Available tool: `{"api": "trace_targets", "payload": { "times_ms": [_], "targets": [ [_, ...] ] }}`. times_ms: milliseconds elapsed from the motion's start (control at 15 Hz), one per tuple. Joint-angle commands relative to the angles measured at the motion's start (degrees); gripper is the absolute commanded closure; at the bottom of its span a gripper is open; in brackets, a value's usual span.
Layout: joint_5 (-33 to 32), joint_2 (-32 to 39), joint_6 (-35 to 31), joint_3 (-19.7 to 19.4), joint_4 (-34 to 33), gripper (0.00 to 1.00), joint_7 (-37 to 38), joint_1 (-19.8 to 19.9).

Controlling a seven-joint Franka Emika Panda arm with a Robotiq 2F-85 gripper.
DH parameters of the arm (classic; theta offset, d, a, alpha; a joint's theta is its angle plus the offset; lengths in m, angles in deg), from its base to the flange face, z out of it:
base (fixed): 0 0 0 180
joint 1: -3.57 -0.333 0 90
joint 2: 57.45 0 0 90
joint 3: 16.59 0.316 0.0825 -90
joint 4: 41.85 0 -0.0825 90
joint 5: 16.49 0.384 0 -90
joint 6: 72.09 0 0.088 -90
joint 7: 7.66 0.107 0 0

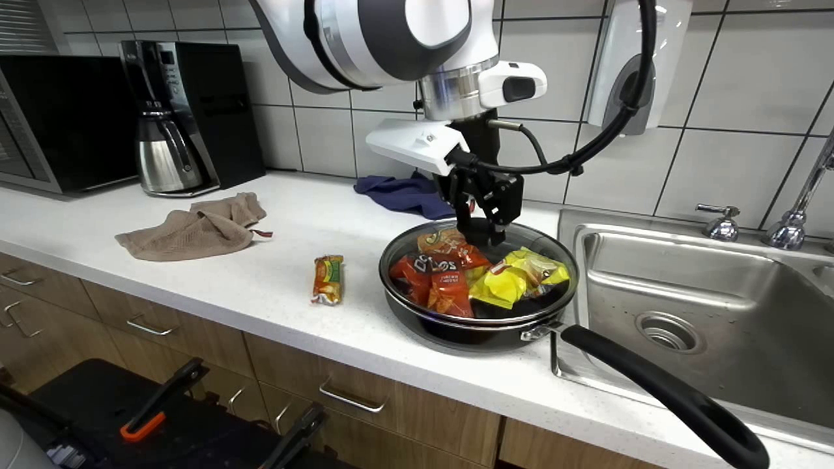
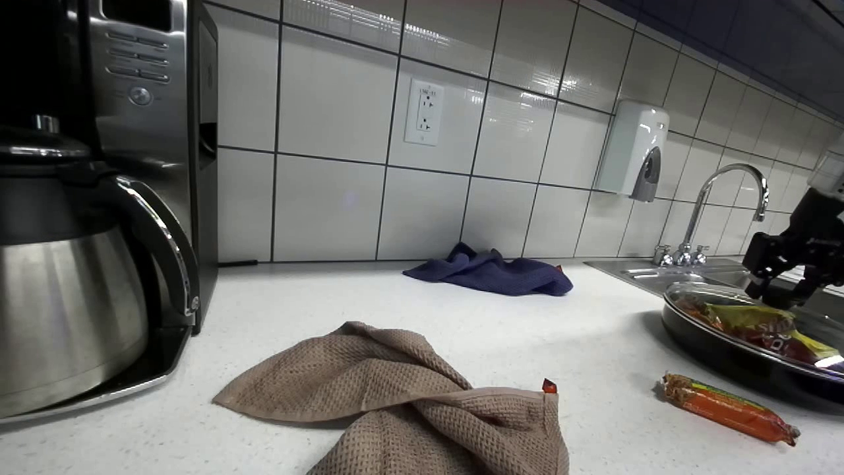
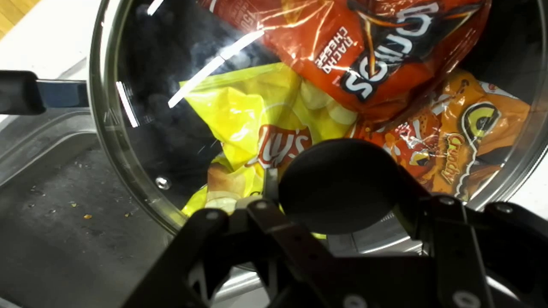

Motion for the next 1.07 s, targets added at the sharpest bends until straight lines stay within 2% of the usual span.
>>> {"api": "trace_targets", "payload": {
  "times_ms": [0, 200, 800, 1000],
  "targets": [
    [1.70, -0.56, -0.98, 0.19, 0.03, 0.11, -1.09, -0.74],
    [2.01, -1.03, -1.07, 0.44, -0.02, 0.00, -1.29, -1.21],
    [0.18, -3.62, 0.34, 2.41, -0.01, 0.00, -0.31, -2.93],
    [0.90, -5.61, 3.06, 3.87, 0.10, 0.00, -1.71, -4.54]
  ]
}}
